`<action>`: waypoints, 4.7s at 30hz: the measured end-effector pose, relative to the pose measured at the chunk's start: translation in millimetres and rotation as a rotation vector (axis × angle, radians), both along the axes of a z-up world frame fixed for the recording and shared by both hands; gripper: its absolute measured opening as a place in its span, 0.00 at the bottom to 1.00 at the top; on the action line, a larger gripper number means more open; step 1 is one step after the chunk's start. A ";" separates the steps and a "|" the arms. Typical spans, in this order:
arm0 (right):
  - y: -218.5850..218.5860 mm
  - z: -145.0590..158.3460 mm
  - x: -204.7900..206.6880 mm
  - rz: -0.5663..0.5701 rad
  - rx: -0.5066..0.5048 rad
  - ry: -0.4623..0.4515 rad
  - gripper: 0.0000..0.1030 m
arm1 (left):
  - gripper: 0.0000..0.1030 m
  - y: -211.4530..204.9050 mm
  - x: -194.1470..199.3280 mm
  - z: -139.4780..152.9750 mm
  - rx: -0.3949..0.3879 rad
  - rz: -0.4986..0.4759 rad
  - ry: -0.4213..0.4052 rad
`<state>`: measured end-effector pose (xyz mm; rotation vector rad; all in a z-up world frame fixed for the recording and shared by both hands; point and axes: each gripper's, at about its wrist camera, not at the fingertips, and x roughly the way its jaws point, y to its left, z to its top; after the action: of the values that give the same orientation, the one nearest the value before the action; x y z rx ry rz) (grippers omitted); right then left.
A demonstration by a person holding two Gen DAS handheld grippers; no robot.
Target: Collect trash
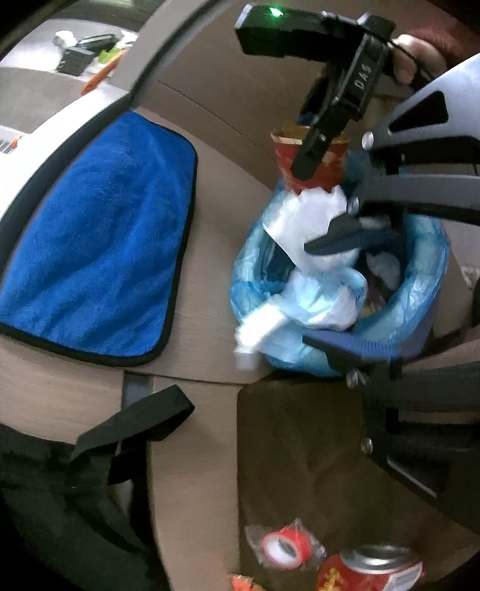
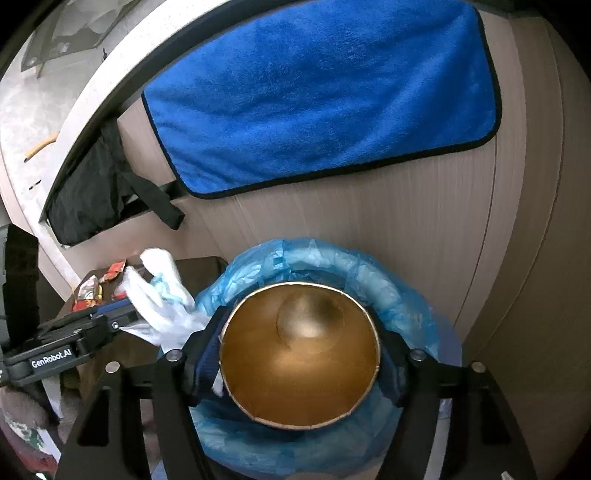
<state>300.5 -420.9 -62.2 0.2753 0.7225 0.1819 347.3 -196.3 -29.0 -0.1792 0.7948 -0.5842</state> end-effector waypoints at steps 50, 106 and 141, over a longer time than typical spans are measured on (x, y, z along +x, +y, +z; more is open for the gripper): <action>293.4 56.4 -1.5 0.453 -0.275 -0.072 0.79 | 0.62 380.1 -91.5 -13.1 -0.039 0.557 -0.048; 258.4 -11.5 -33.1 0.341 -0.038 0.138 0.48 | 0.70 319.2 -78.0 -39.1 -0.018 0.396 0.090; 257.6 -11.4 -68.8 0.333 -0.072 0.140 0.59 | 0.05 295.6 -47.5 -31.9 0.279 0.351 -0.009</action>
<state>231.7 -163.3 -73.6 0.0977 0.9095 0.4549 299.9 99.3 -60.9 -0.0561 0.8049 -0.1400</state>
